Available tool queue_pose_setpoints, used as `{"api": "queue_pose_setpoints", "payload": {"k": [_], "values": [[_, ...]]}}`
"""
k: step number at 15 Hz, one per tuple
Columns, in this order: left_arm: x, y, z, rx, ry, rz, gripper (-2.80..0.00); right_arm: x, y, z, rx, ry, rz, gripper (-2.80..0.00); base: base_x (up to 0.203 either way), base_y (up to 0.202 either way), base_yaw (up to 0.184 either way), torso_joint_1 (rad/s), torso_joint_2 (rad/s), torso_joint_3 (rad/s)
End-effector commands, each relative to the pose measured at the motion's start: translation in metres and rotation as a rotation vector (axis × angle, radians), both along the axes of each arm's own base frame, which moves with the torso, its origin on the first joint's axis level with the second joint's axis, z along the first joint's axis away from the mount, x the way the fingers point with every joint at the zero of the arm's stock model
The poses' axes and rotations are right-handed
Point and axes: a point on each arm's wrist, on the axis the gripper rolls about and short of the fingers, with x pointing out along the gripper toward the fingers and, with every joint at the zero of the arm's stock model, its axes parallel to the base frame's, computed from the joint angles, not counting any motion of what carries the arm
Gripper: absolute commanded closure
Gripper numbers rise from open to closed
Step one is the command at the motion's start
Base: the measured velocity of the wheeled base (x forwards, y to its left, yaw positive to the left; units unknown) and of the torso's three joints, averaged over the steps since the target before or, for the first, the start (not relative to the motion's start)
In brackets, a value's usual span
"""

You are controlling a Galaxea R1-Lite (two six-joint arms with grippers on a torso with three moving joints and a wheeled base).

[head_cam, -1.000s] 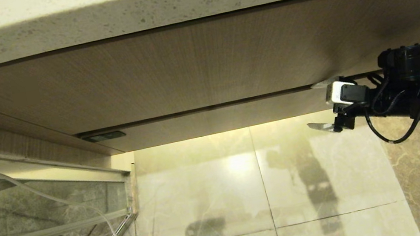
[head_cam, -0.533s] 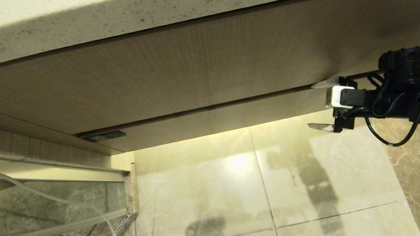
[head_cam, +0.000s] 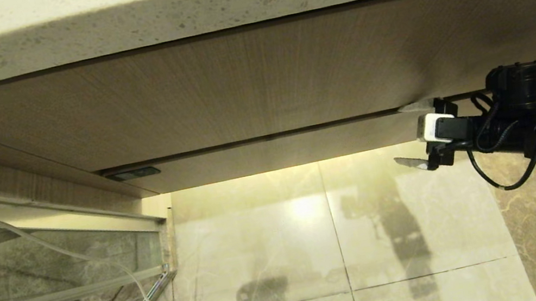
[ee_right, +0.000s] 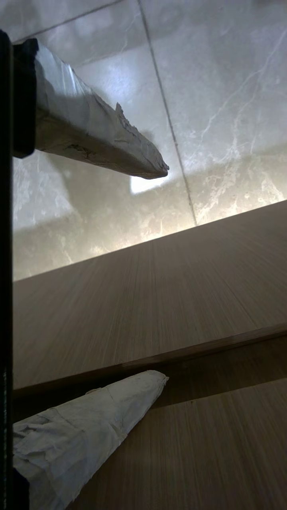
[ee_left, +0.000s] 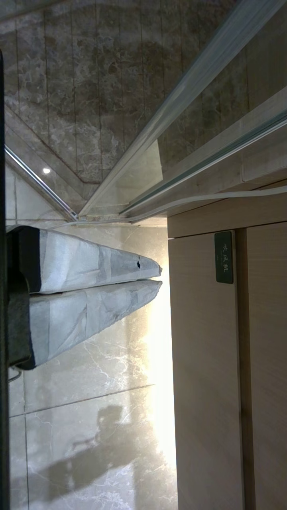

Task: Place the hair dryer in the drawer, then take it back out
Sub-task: Pull open the drawer

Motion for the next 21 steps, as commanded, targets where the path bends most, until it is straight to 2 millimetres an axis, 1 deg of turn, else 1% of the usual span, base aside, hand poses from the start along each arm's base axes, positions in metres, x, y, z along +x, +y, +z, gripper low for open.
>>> {"api": "queue_pose_setpoints", "payload": {"k": [1,8,11,13,15,21], "values": [[0.004,0.000,-0.011,-0.001,0.038,0.000,0.00,0.001,0.000,-0.002,-0.039,-0.019,0.013,-2.80,0.000,0.000,0.000,0.000,0.00,0.000],[0.004,0.000,-0.011,-0.001,0.038,0.000,0.00,0.005,-0.002,-0.011,-0.062,-0.003,-0.008,-2.80,0.000,0.000,0.000,0.000,0.00,0.000],[0.004,0.000,-0.011,-0.001,0.038,0.000,0.00,0.005,-0.005,-0.022,-0.123,0.027,-0.045,-2.80,0.000,0.000,0.000,0.000,0.00,0.000],[0.004,0.000,-0.011,0.000,0.038,0.000,0.00,0.008,-0.005,-0.024,-0.131,0.042,-0.064,-2.80,0.000,0.000,0.000,0.000,0.00,0.000],[0.004,0.000,-0.011,-0.001,0.038,0.000,0.00,0.010,-0.006,-0.023,-0.126,0.035,-0.068,-2.80,0.000,0.000,0.000,0.000,0.00,0.000],[0.004,0.000,-0.011,-0.001,0.038,0.000,0.00,0.002,-0.011,-0.010,-0.114,0.012,-0.085,-2.80,0.000,0.000,0.000,0.000,0.00,0.000]]}}
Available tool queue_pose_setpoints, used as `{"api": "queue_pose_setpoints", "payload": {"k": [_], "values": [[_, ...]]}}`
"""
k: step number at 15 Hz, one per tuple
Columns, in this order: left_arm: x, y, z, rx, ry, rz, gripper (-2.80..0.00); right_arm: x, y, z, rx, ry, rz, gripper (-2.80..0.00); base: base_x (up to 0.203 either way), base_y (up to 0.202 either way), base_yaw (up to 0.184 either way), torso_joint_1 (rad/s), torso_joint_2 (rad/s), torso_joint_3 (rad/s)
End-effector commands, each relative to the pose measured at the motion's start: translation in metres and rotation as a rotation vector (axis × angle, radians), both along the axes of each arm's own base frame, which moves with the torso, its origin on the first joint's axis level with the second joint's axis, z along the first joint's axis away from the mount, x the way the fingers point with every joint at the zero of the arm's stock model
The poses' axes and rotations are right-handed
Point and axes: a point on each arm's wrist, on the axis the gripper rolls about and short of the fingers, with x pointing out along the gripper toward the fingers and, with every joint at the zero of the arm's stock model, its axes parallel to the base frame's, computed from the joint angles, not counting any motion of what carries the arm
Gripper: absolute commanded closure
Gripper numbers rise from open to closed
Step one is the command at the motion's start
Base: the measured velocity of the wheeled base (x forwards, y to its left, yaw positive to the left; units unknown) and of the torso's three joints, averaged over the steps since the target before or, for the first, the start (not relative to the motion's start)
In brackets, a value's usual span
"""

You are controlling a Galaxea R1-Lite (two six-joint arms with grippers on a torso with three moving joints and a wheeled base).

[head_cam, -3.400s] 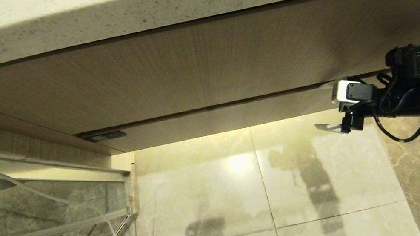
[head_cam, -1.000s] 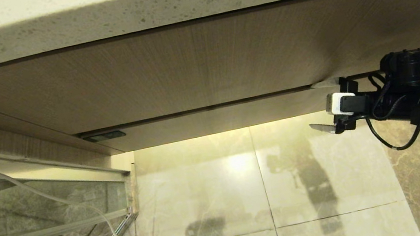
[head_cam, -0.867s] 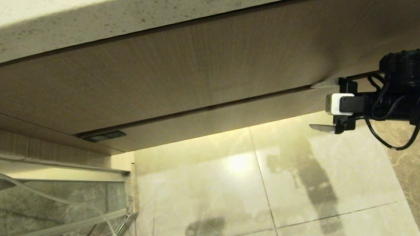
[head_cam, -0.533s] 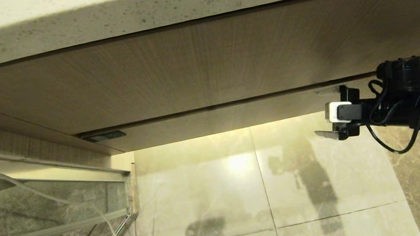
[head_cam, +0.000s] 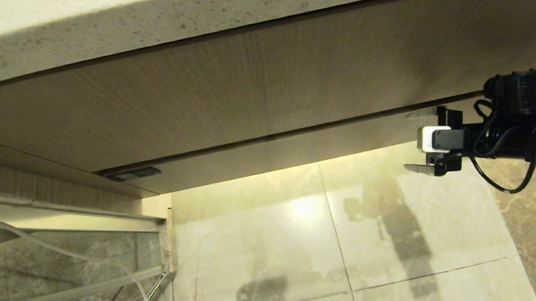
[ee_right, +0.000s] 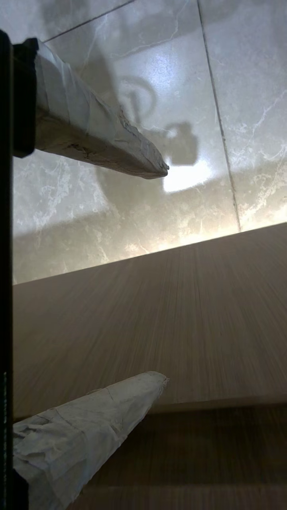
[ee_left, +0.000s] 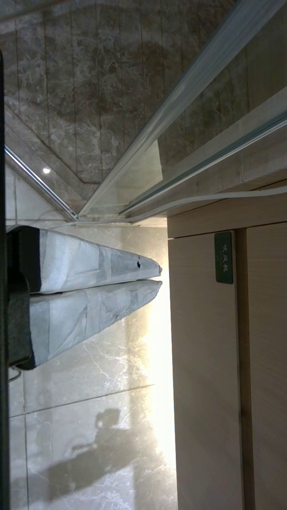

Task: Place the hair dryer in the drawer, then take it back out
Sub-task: Pull open the drawer

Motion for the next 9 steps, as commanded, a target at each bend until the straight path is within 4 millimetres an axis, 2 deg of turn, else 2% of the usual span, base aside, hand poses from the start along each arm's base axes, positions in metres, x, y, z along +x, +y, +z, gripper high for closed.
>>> {"api": "queue_pose_setpoints", "payload": {"k": [1,9], "values": [[0.004,0.000,-0.011,-0.001,0.038,-0.001,0.00,-0.006,0.000,0.007,-0.004,-0.025,0.007,-2.80,0.000,0.000,0.000,0.000,0.00,0.000],[0.004,0.000,-0.011,-0.001,0.038,0.000,0.00,-0.010,0.010,0.014,-0.004,-0.050,0.033,-2.80,0.000,0.000,0.000,0.000,0.00,0.000]]}}
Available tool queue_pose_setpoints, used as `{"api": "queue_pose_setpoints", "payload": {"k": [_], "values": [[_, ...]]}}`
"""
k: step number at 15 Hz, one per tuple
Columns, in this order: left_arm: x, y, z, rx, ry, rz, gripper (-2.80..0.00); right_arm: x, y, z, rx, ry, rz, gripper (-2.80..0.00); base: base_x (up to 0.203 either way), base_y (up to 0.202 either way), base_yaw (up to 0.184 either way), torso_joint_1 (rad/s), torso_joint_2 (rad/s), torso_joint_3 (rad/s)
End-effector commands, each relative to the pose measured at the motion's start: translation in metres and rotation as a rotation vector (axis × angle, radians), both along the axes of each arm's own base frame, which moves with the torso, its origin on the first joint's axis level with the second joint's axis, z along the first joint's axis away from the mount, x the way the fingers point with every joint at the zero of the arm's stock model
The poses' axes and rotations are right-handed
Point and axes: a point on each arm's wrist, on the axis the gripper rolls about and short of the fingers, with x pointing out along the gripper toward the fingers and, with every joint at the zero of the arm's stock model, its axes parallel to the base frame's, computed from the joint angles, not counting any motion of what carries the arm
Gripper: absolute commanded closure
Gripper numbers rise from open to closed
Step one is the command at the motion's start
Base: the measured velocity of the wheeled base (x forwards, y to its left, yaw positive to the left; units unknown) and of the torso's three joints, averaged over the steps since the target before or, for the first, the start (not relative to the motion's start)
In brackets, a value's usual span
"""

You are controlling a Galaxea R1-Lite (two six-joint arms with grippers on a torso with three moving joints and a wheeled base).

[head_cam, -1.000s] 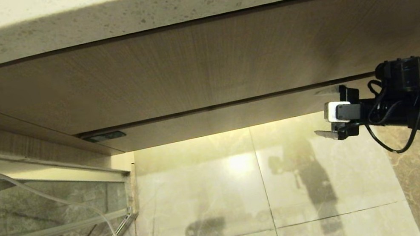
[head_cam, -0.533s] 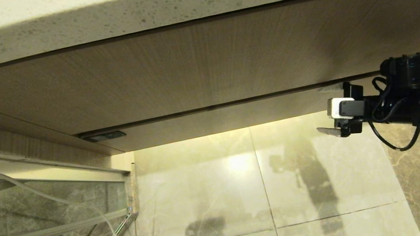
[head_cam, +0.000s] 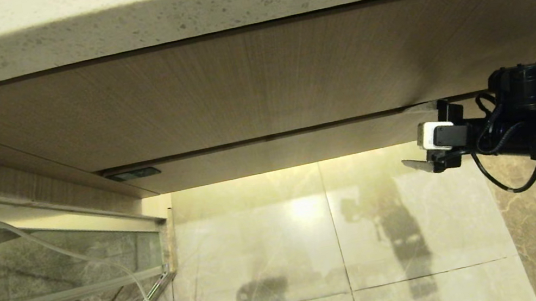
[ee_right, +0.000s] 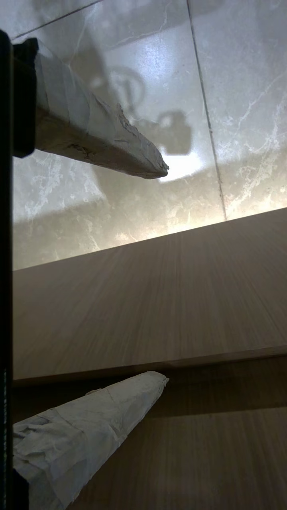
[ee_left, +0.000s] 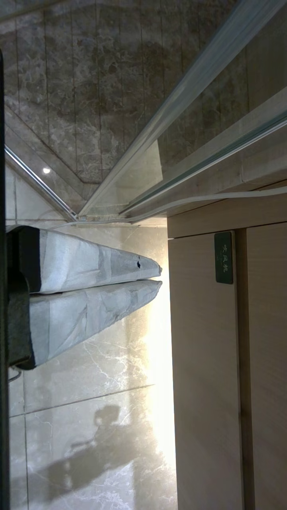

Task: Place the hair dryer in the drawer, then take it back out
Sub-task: Pull open the drawer

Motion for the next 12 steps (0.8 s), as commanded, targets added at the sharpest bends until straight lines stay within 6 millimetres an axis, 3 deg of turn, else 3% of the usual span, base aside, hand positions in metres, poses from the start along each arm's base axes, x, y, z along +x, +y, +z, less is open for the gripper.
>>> {"api": "queue_pose_setpoints", "payload": {"k": [1,12], "values": [[0.004,0.000,-0.011,0.000,0.038,0.000,0.00,0.002,0.002,0.000,-0.006,-0.017,0.009,-2.80,0.000,0.000,0.000,0.000,0.00,0.000],[0.004,0.000,-0.011,-0.001,0.038,0.000,0.00,0.025,0.006,-0.003,0.005,-0.104,-0.014,-2.80,0.000,0.000,0.000,0.000,0.00,0.000]]}}
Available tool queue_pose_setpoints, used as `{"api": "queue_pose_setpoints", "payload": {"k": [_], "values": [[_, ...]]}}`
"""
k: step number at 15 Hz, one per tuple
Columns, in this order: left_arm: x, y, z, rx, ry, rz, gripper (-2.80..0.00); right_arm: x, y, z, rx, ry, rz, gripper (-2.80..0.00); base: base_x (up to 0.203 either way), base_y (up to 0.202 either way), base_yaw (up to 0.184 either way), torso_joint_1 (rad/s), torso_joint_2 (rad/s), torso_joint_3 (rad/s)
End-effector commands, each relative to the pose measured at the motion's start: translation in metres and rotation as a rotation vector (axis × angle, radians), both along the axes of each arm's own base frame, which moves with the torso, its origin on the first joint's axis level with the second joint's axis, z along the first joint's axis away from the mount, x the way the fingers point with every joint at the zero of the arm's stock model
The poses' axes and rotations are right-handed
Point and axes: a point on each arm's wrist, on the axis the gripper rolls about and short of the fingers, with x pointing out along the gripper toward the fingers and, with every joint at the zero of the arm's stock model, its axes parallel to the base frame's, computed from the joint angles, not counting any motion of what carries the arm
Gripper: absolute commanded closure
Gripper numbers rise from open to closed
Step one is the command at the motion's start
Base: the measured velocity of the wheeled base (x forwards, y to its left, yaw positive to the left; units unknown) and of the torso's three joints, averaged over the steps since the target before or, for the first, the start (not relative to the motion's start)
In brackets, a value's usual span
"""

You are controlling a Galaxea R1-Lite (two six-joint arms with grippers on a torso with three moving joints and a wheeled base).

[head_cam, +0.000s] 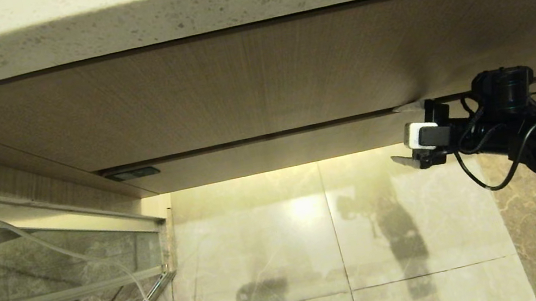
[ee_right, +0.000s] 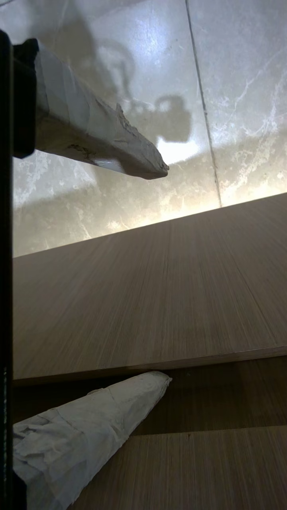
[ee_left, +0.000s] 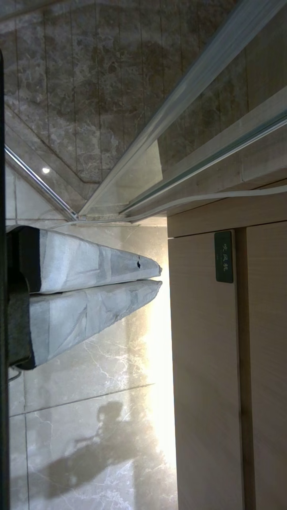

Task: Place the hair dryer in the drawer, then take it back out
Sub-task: Pull open the drawer

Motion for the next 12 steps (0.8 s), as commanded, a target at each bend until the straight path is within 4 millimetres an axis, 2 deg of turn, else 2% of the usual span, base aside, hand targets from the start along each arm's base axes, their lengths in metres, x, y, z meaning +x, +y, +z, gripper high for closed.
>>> {"api": "queue_pose_setpoints", "payload": {"k": [1,12], "values": [[0.004,0.000,-0.011,0.000,0.038,0.001,0.00,0.003,-0.003,0.000,-0.004,-0.028,-0.007,-2.80,0.000,0.000,0.000,0.000,0.00,0.000],[0.004,0.000,-0.011,-0.001,0.038,0.000,0.00,0.001,-0.007,-0.018,-0.054,0.069,-0.070,-2.80,0.000,0.000,0.000,0.000,0.00,0.000]]}}
